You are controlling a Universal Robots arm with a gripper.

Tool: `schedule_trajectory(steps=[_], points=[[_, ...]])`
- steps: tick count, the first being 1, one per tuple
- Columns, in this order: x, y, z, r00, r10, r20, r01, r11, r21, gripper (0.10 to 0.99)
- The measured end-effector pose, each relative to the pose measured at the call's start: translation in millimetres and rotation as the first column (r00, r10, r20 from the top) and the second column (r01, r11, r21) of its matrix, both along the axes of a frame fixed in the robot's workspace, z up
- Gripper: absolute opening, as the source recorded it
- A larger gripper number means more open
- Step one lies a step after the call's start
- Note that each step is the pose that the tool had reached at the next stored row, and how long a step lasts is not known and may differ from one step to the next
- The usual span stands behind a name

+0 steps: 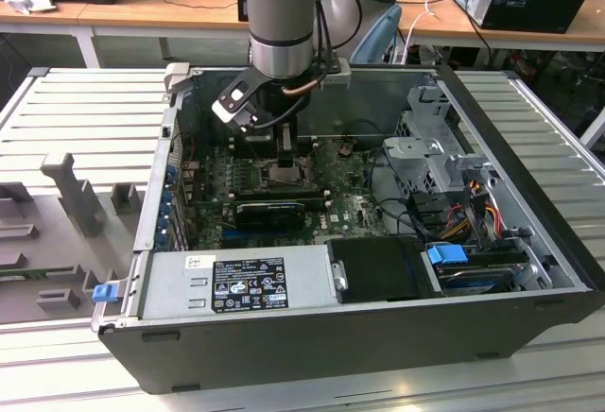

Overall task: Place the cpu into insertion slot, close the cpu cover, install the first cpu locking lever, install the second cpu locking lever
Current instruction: 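Place the cpu into insertion slot, then close the cpu cover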

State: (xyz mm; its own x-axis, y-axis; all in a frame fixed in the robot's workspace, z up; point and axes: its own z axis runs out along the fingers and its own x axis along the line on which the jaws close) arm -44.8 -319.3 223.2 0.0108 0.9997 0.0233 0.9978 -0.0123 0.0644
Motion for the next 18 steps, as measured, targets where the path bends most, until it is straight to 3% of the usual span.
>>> schedule_trajectory(steps=[7,16,18], points=[[1.1,0.0,6.2,1.0000,0.000,-0.0028,0.000,1.0000,0.000,0.106],[20.4,-0.1,6.6,1.0000,0.000,-0.0069,0.000,1.0000,0.000,0.106],[20.5,0.0,15.2,1.0000,0.000,-0.0072,0.000,1.0000,0.000,0.106]])
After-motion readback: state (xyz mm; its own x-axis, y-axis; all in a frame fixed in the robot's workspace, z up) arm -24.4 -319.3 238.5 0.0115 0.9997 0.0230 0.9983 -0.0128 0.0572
